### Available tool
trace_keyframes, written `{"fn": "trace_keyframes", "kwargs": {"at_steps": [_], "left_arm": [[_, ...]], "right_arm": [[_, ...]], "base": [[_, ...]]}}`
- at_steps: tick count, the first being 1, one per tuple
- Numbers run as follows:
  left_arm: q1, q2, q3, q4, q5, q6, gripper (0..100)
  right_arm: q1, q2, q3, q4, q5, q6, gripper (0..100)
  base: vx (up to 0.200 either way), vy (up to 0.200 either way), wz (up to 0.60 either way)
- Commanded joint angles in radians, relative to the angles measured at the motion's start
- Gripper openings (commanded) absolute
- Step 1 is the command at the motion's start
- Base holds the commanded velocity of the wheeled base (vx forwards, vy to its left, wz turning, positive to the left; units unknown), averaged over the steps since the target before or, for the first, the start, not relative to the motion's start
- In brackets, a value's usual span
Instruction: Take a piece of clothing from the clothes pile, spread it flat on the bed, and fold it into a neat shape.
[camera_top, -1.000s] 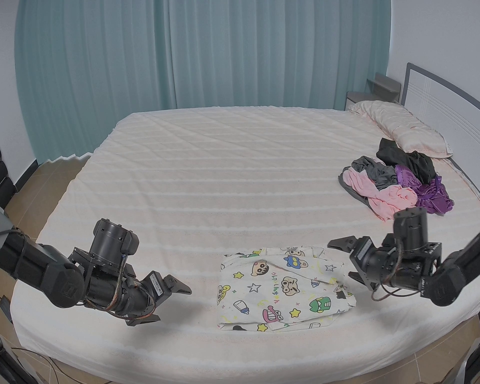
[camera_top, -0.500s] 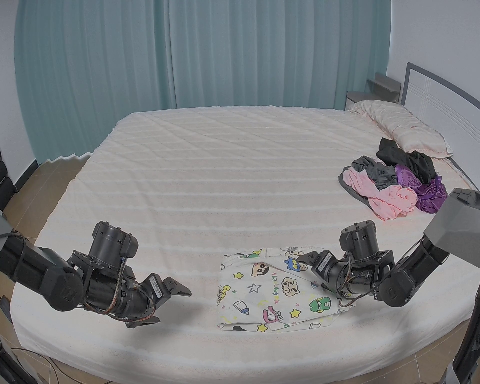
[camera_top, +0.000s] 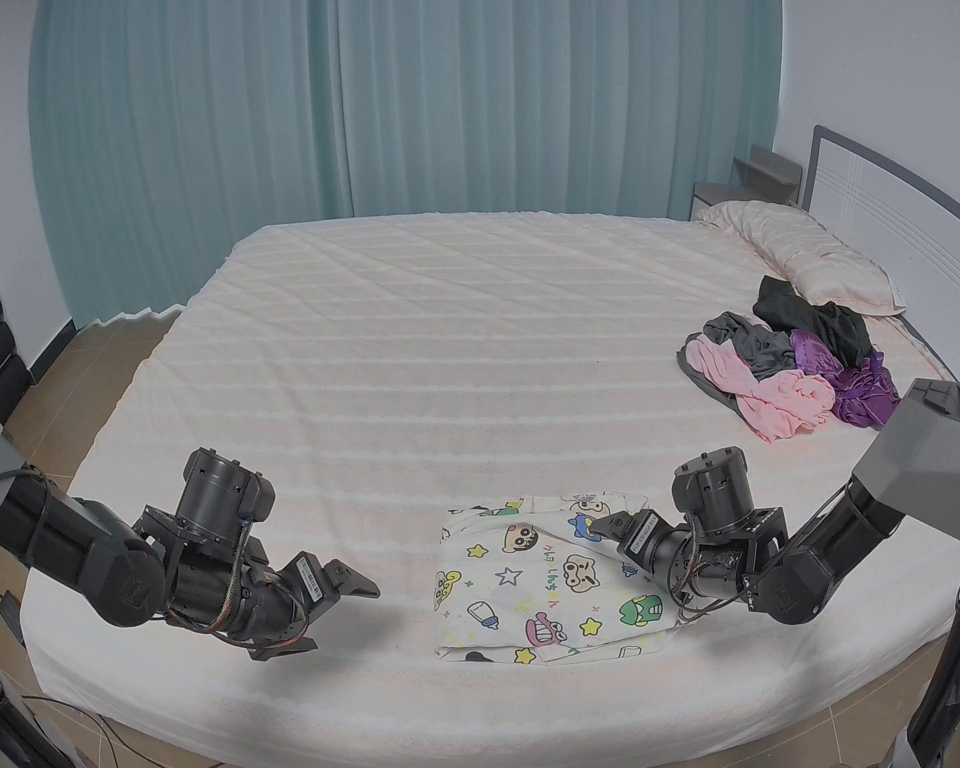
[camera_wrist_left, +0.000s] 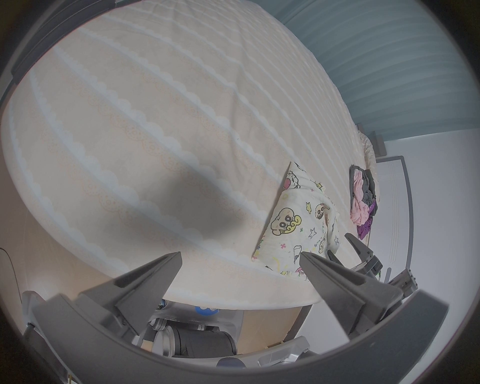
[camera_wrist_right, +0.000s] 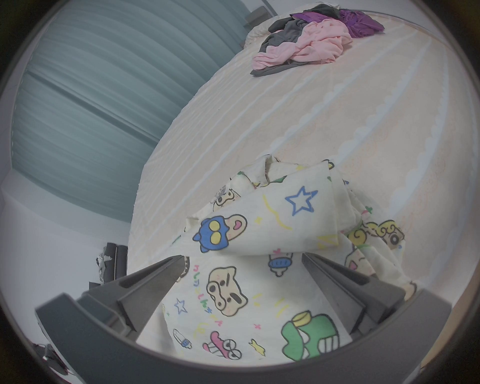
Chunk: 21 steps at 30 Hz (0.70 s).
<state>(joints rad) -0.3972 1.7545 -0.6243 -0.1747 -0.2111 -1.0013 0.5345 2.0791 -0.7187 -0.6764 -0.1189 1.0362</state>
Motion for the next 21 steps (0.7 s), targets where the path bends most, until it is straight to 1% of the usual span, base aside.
{"fn": "trace_keyframes", "kwargs": {"at_steps": [1,4,10,12,13,15,16,17,20,21], "left_arm": [[0.0,0.0,0.001,0.0,-0.001,0.001,100],[-0.002,0.0,0.001,0.0,-0.001,0.001,100],[-0.003,0.0,0.001,0.0,-0.001,0.001,100],[-0.003,0.0,0.001,0.0,-0.001,0.001,100],[-0.003,0.0,0.001,0.0,-0.001,0.001,100],[-0.003,0.0,0.001,0.0,-0.001,0.001,100],[-0.003,0.0,0.0,0.0,-0.001,0.001,100],[-0.003,0.0,0.001,0.0,-0.002,0.003,100],[-0.003,0.0,0.0,0.0,-0.001,0.003,100],[-0.003,-0.001,0.0,0.0,-0.001,0.003,100]], "right_arm": [[0.015,-0.016,0.022,0.004,-0.001,-0.016,100],[0.013,-0.014,0.027,0.006,-0.001,-0.016,100],[0.001,0.048,0.016,-0.005,-0.001,-0.018,100],[-0.016,0.064,-0.002,-0.008,-0.001,-0.019,100],[-0.037,0.079,-0.03,-0.008,-0.001,-0.022,100],[-0.037,0.079,-0.03,-0.008,-0.001,-0.022,100],[-0.074,0.102,-0.076,-0.011,-0.001,-0.044,100],[-0.093,0.102,-0.102,-0.011,-0.001,-0.056,100],[-0.102,0.099,-0.117,-0.011,-0.001,-0.057,100],[-0.122,0.081,-0.16,-0.011,-0.001,-0.064,100]], "base": [[0.0,0.0,0.0],[0.0,0.0,0.0],[0.0,0.0,0.0],[0.0,0.0,0.0],[0.0,0.0,0.0],[0.0,0.0,0.0],[0.0,0.0,0.0],[0.0,0.0,0.0],[0.0,0.0,0.0],[0.0,0.0,0.0]]}}
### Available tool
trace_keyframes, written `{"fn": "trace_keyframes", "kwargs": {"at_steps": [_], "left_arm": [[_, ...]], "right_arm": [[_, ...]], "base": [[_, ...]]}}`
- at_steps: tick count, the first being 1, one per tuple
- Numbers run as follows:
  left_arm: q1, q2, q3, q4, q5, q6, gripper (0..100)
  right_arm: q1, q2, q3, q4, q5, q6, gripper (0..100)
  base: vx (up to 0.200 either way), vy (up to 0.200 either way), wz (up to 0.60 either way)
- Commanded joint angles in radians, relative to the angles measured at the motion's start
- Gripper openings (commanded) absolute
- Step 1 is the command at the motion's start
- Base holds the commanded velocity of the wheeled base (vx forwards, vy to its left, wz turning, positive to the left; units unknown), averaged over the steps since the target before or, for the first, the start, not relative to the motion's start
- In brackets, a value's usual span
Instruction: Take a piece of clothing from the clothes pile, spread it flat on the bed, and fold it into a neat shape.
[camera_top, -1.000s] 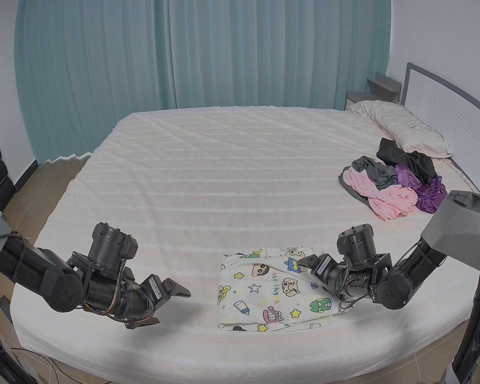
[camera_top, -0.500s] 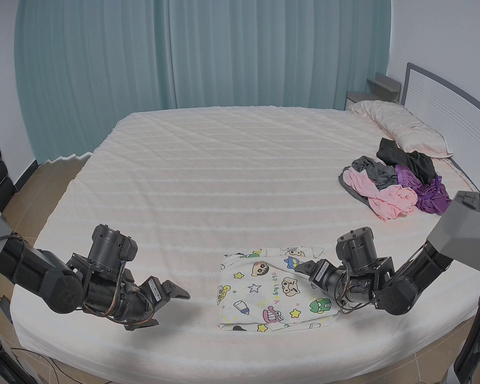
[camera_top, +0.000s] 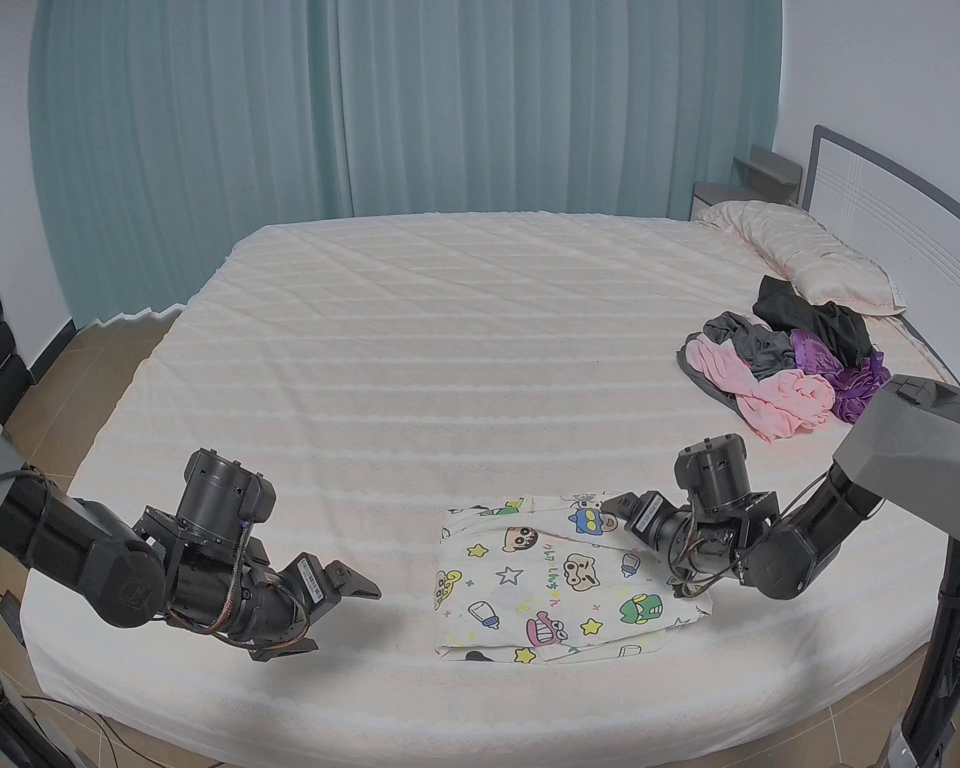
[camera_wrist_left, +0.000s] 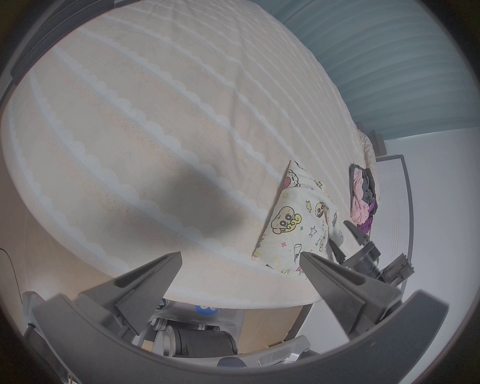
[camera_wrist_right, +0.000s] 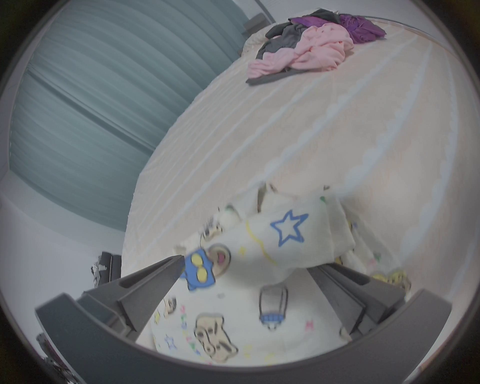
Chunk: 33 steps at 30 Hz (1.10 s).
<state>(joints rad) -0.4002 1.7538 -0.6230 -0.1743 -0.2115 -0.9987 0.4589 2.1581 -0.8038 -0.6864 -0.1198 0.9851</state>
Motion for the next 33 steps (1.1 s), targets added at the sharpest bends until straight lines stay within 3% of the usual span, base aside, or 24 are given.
{"fn": "trace_keyframes", "kwargs": {"at_steps": [1,13,24,33], "left_arm": [[0.0,0.0,-0.001,-0.001,0.0,0.0,100],[0.0,0.0,0.0,-0.001,-0.002,0.0,100],[0.0,0.004,0.0,-0.001,-0.003,0.0,100],[-0.002,0.003,0.005,-0.001,-0.003,0.0,100]], "right_arm": [[-0.052,-0.007,-0.089,-0.001,0.0,-0.016,100],[-0.128,0.066,-0.293,0.007,0.0,-0.02,100],[-0.154,0.005,-0.215,0.001,0.017,-0.079,100],[-0.019,-0.098,-0.175,0.018,0.017,-0.083,100]], "base": [[0.0,0.0,0.0],[0.0,0.0,0.0],[0.0,0.0,0.0],[0.0,0.0,0.0]]}}
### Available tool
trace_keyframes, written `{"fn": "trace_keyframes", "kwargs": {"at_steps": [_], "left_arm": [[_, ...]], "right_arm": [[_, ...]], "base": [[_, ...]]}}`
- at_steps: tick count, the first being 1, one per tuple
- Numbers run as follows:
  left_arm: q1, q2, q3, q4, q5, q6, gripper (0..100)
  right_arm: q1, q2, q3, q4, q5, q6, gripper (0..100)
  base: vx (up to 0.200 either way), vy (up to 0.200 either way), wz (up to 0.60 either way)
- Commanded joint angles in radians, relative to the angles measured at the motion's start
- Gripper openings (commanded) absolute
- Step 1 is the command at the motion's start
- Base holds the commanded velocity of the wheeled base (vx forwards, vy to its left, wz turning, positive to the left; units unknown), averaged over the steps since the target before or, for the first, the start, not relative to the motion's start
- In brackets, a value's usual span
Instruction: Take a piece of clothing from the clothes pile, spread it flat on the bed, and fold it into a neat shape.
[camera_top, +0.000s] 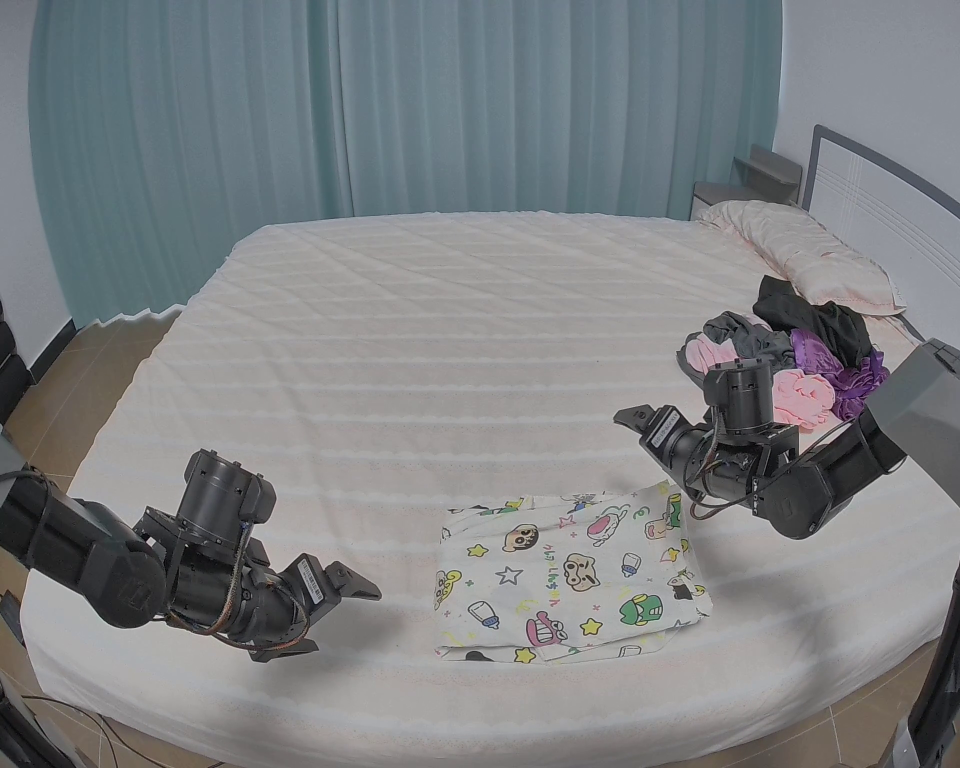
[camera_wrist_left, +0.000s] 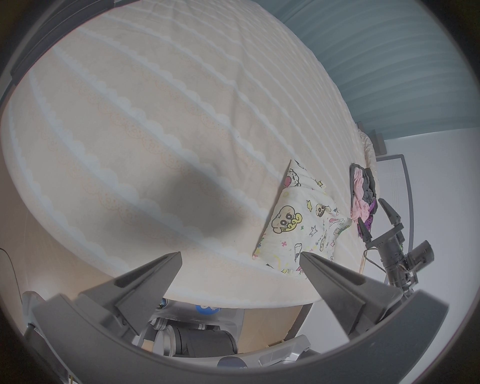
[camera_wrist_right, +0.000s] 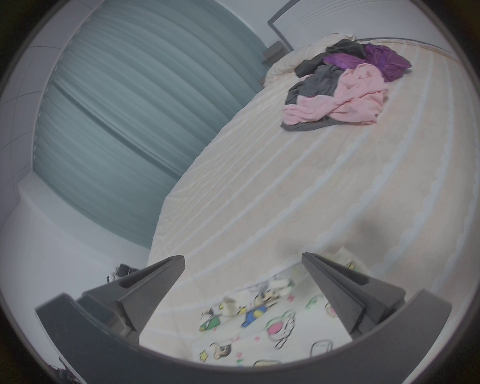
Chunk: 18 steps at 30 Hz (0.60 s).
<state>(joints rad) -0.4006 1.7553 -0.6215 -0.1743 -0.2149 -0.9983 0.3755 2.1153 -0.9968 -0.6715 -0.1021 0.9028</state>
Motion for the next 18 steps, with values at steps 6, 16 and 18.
{"fn": "trace_keyframes", "kwargs": {"at_steps": [6,16,18], "left_arm": [[-0.003,0.0,0.005,-0.001,0.0,0.0,100],[-0.003,0.003,0.005,-0.001,0.0,0.0,100],[-0.003,0.003,0.006,-0.001,0.0,0.0,100]], "right_arm": [[0.178,-0.015,-0.02,0.055,0.001,-0.002,100],[0.309,0.121,-0.186,0.173,0.001,0.001,100],[0.312,0.13,-0.195,0.178,0.001,0.001,100]], "base": [[0.0,0.0,0.0],[0.0,0.0,0.0],[0.0,0.0,0.0]]}}
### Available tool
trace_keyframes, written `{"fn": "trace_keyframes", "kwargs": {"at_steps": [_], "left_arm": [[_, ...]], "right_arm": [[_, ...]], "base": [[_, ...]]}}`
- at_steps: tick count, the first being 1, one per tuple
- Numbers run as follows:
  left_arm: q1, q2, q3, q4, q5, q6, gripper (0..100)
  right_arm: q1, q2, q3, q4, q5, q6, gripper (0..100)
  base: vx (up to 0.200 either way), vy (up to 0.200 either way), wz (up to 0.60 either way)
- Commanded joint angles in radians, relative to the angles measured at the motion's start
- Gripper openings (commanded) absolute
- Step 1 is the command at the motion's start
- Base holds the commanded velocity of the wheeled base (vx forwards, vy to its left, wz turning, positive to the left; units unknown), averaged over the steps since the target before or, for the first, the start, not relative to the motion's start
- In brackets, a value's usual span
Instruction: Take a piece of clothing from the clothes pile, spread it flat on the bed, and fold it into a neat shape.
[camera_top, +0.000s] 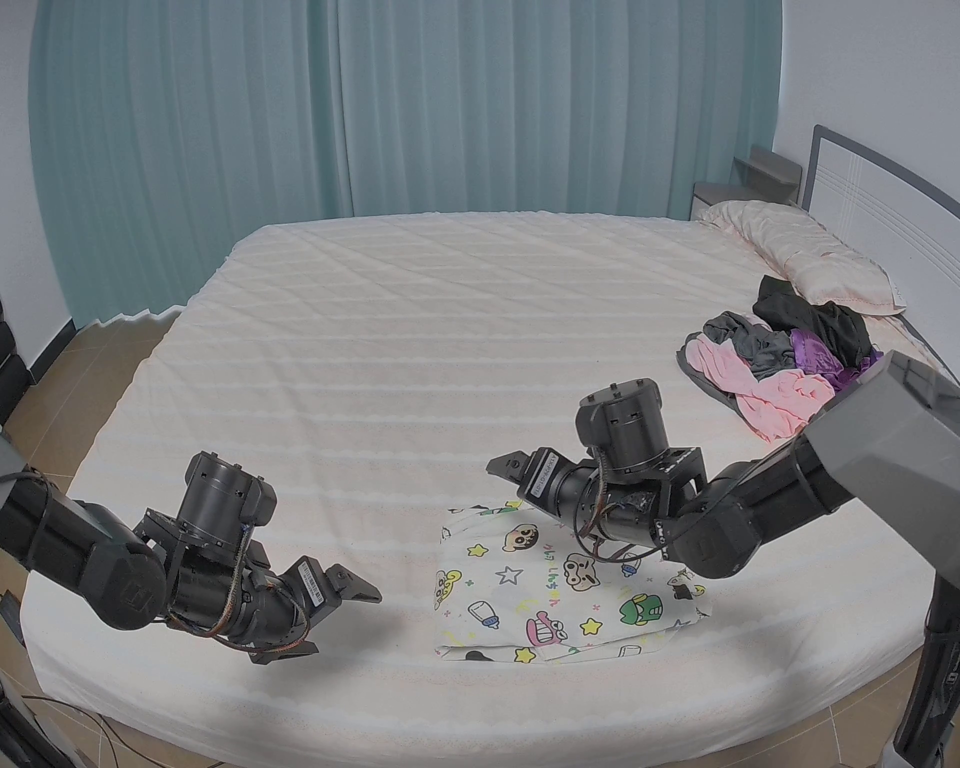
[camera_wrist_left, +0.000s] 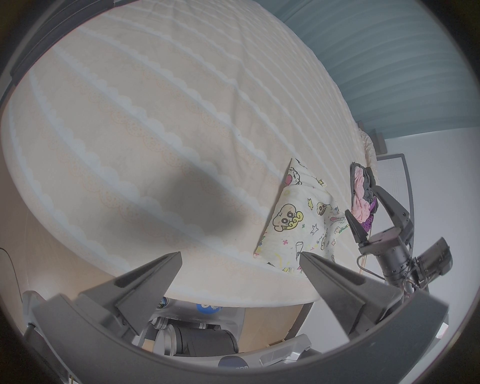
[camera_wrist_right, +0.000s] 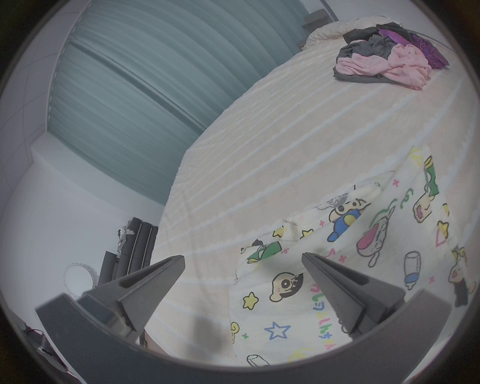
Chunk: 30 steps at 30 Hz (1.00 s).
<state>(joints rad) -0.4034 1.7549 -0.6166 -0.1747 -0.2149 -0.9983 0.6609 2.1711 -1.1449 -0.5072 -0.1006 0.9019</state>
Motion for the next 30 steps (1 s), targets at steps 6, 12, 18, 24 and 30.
{"fn": "trace_keyframes", "kwargs": {"at_steps": [6,12,18,24,30], "left_arm": [[0.0,0.008,0.001,0.0,0.0,0.0,100],[0.0,0.008,0.001,0.0,0.0,0.0,100],[-0.002,0.008,0.001,0.0,0.0,0.0,100],[0.0,0.009,0.001,0.0,0.0,0.0,100],[0.0,0.009,0.001,0.0,0.0,0.0,100]], "right_arm": [[0.051,0.11,-0.061,0.019,-0.011,0.005,100],[0.057,0.061,-0.036,0.021,-0.013,0.008,100],[0.077,0.073,-0.042,0.022,-0.013,0.005,100],[0.083,0.161,-0.09,0.019,-0.013,0.005,100],[0.039,0.202,-0.153,-0.011,-0.007,0.005,100]], "base": [[0.0,0.0,0.0],[0.0,0.0,0.0],[0.0,0.0,0.0],[0.0,0.0,0.0],[0.0,0.0,0.0]]}}
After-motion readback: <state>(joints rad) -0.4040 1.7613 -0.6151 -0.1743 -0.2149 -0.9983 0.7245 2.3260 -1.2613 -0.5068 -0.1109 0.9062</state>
